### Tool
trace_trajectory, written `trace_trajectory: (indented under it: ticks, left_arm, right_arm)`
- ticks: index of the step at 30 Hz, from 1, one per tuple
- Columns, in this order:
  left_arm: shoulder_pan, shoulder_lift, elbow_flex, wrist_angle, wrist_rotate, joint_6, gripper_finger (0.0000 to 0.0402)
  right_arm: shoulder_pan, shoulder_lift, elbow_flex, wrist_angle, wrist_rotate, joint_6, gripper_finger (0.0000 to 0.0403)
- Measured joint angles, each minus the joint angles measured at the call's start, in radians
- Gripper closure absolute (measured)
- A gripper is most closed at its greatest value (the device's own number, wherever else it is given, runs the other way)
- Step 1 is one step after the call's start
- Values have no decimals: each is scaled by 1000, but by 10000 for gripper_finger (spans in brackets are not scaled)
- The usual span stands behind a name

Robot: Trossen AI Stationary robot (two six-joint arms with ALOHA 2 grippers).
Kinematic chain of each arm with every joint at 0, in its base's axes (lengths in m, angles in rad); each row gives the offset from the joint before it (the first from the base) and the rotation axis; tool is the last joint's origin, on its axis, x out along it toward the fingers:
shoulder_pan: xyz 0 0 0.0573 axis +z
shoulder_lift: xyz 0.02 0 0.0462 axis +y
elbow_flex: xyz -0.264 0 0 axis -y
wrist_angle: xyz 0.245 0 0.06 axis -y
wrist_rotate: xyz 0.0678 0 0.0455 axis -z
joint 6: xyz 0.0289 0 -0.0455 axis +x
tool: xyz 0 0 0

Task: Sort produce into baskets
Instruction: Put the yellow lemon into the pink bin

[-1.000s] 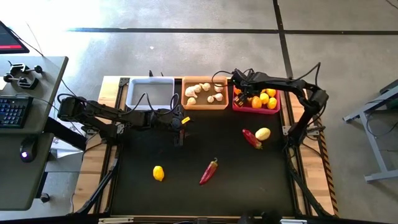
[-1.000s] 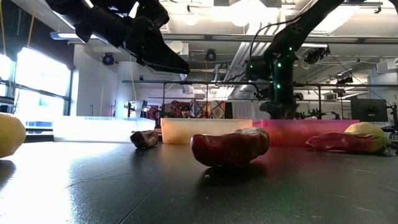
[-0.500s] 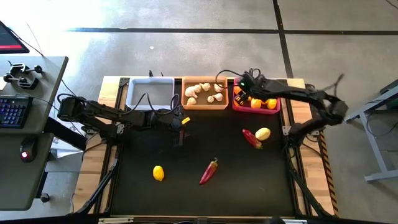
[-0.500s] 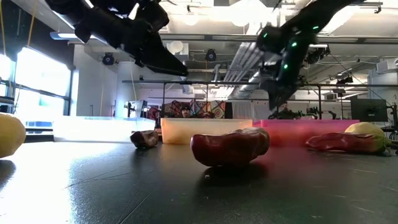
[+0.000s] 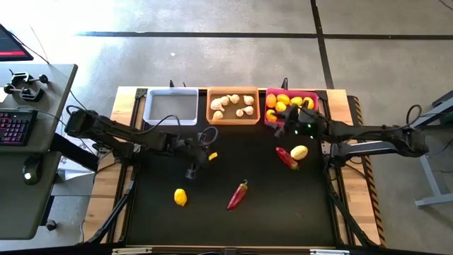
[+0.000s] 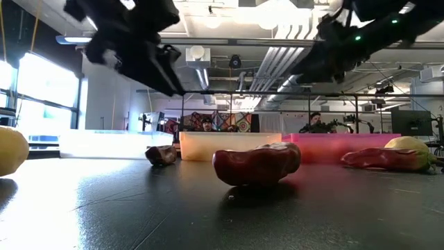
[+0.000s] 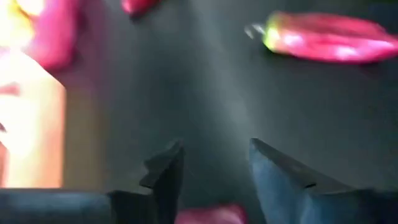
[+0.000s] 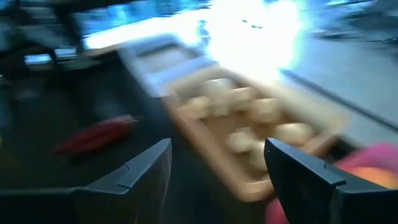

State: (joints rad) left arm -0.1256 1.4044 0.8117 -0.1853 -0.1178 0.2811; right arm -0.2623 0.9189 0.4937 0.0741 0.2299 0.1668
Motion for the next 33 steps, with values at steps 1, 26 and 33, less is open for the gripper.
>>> trace_trajectory:
  ticks: [1, 26, 33]
  left_arm:
    - [-14, 0, 29, -72, -1, -26, 249]
    - [-419, -1, 152, -639, 62, -467, 306]
    - [-463, 34, 153, -613, 60, -509, 212]
  right_arm:
    - [17, -12, -14, 8, -41, 11, 155]
    - [95, 72, -45, 73, -130, 8, 155]
    - [95, 98, -45, 73, -130, 8, 155]
